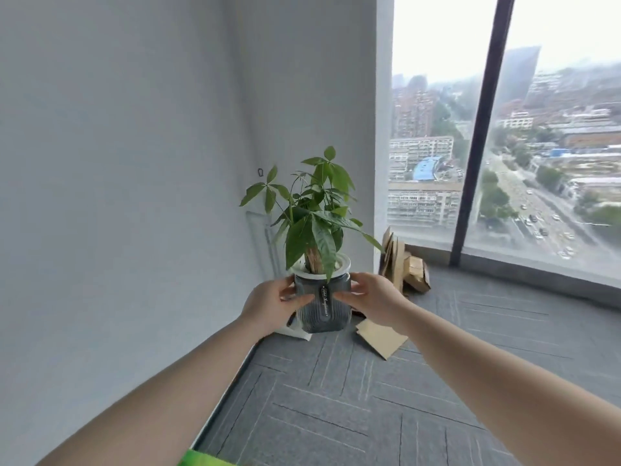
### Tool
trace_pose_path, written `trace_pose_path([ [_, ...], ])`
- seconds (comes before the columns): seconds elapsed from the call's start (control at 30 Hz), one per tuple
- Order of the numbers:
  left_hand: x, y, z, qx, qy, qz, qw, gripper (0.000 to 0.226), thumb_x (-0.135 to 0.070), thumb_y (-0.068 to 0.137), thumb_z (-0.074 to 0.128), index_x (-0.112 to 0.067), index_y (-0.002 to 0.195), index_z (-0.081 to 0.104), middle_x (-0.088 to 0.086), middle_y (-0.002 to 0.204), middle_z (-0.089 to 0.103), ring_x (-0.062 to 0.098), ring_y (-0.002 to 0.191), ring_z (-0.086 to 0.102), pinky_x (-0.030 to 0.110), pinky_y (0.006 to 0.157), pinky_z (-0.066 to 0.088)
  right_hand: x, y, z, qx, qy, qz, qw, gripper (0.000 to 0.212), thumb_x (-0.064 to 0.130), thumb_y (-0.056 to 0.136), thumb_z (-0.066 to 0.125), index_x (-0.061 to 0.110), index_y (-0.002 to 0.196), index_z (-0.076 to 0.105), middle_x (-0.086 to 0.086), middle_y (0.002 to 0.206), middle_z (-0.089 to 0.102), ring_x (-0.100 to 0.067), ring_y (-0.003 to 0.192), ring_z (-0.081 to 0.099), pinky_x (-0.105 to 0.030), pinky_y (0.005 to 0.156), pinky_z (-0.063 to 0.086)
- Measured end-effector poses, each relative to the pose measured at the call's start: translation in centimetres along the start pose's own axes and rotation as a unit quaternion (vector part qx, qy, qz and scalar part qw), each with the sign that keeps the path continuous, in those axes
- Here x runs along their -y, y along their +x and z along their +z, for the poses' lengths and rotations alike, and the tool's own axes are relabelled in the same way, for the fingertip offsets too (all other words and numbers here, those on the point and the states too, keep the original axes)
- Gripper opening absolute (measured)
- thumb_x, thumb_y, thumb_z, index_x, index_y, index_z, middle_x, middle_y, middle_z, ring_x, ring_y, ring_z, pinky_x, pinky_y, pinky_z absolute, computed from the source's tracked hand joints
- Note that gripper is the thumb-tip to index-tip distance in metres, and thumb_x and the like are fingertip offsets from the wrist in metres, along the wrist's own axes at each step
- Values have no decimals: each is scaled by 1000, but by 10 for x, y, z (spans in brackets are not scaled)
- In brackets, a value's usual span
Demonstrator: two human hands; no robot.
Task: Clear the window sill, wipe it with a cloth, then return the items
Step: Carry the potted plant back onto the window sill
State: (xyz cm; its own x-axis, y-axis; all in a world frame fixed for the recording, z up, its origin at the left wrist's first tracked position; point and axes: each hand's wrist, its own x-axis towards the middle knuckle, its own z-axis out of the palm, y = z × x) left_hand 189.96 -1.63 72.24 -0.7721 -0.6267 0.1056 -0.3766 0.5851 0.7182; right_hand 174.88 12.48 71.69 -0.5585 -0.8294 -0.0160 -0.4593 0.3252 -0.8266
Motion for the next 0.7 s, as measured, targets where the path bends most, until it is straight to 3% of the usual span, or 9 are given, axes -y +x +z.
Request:
trace_pose_path([
  [0.13,-30,68,66,70,-28,40,996,32,-30,82,72,-18,111,68,-7,103,70,10,99,64,4,67,41,-57,16,-56,-59,14,64,996,50,40,87,65,18,130,55,-3,122,64,-21,98,63,-33,77,53],
  [0.27,-60,147,136,127,-26,86,988,36,-40,79,73,-21,110,69,-4,103,72,15,98,67,29,86,51,-115,44,-113,-114,14,113,987,42,39,86,66,23,125,61,-1,114,69,-19,98,66,-27,71,52],
  [0.37,-90,211,185,166,-33,123,978,38,-44,79,72,-23,110,69,-9,92,69,12,91,66,27,79,47,-152,69,-163,-163,40,154,974,38,32,87,68,24,124,62,-1,108,72,-16,92,69,-32,77,57],
  [0.47,-128,271,232,198,-30,153,968,34,-44,81,68,-24,109,70,-12,90,68,13,89,65,30,84,51,-182,89,-215,-209,40,187,959,41,31,87,68,25,126,60,0,107,72,-15,92,69,-34,78,58],
  [0.6,-177,334,295,249,-40,200,947,59,-62,73,66,-26,119,66,-13,108,71,8,97,66,38,94,51,-218,104,-281,-263,37,212,940,41,31,89,65,27,129,56,0,115,69,-17,97,67,-21,57,46],
  [0.7,-213,369,343,282,-45,217,934,55,-53,76,69,-26,124,63,-11,114,70,5,100,65,33,94,50,-251,110,-325,-289,45,225,929,40,28,90,65,26,129,56,0,117,69,-13,95,66,-13,51,40],
])
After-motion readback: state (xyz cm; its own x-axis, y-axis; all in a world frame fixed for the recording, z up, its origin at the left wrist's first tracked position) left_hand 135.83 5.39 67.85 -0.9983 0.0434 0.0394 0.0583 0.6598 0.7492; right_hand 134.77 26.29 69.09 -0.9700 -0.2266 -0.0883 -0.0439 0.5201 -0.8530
